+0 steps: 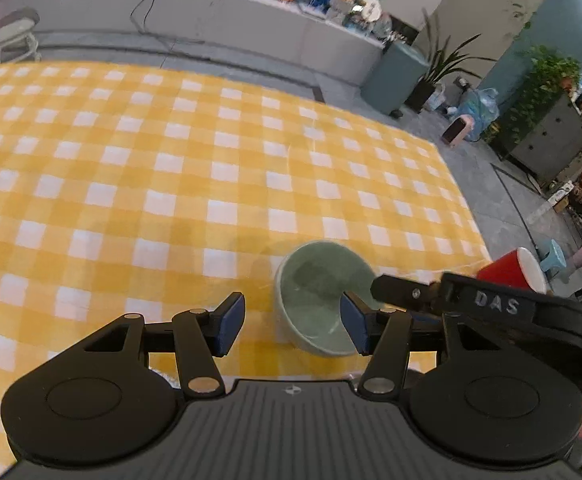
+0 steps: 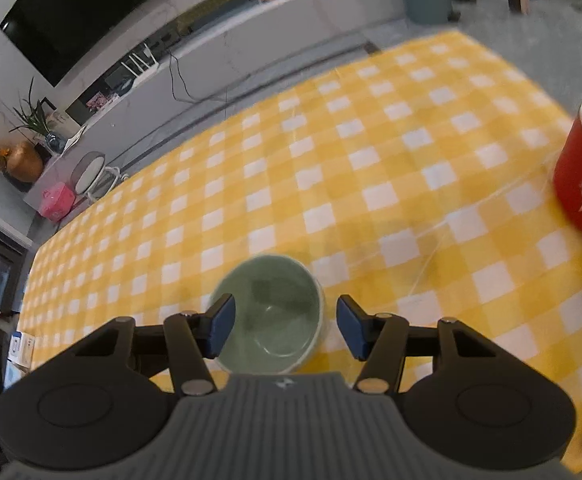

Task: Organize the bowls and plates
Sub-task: 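Move both grippers to the pale green bowl and close on its rim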

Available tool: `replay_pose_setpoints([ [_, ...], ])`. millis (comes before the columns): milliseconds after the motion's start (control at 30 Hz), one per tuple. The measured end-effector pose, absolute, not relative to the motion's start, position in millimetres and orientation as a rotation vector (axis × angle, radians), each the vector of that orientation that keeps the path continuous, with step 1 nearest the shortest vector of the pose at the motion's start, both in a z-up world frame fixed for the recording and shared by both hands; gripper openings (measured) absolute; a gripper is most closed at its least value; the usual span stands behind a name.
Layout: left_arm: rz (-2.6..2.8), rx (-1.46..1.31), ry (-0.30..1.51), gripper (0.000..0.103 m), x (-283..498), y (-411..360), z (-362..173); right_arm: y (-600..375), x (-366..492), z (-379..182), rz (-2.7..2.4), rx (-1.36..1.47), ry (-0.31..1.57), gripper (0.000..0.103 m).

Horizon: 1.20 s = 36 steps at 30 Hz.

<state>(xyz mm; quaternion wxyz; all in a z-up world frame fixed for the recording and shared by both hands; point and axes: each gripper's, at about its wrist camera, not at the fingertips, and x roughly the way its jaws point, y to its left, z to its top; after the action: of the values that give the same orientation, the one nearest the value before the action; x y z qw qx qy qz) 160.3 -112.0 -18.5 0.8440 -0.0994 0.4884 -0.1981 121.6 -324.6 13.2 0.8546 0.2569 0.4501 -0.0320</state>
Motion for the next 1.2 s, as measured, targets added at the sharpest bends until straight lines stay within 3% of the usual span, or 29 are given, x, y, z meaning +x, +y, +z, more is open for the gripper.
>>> replay_pose_setpoints([
  [233, -0.442, -0.162, 1.092, 0.063, 181, -129, -46, -337, 139, -19, -0.087, 0.588, 1.026, 0.042],
  [500, -0.447, -0.120, 1.132, 0.057, 191, -135, -59, -341, 148, -39, -0.071, 0.633, 1.088, 0.034],
  [600, -0.453, -0.117, 1.148, 0.048, 194, -135, -62, -338, 151, -41, -0.067, 0.627, 1.098, 0.031],
  [767, -0.451, -0.109, 1.169, 0.029, 198, -136, -67, -337, 154, -44, -0.048, 0.632, 1.115, 0.014],
  [867, -0.469, -0.140, 1.177, 0.017, 200, -135, -67, -336, 155, -44, -0.043, 0.618, 1.115, 0.013],
  [1200, -0.449, -0.122, 1.139, 0.009, 190, -135, -51, -331, 153, -39, -0.047, 0.618, 1.098, 0.009],
])
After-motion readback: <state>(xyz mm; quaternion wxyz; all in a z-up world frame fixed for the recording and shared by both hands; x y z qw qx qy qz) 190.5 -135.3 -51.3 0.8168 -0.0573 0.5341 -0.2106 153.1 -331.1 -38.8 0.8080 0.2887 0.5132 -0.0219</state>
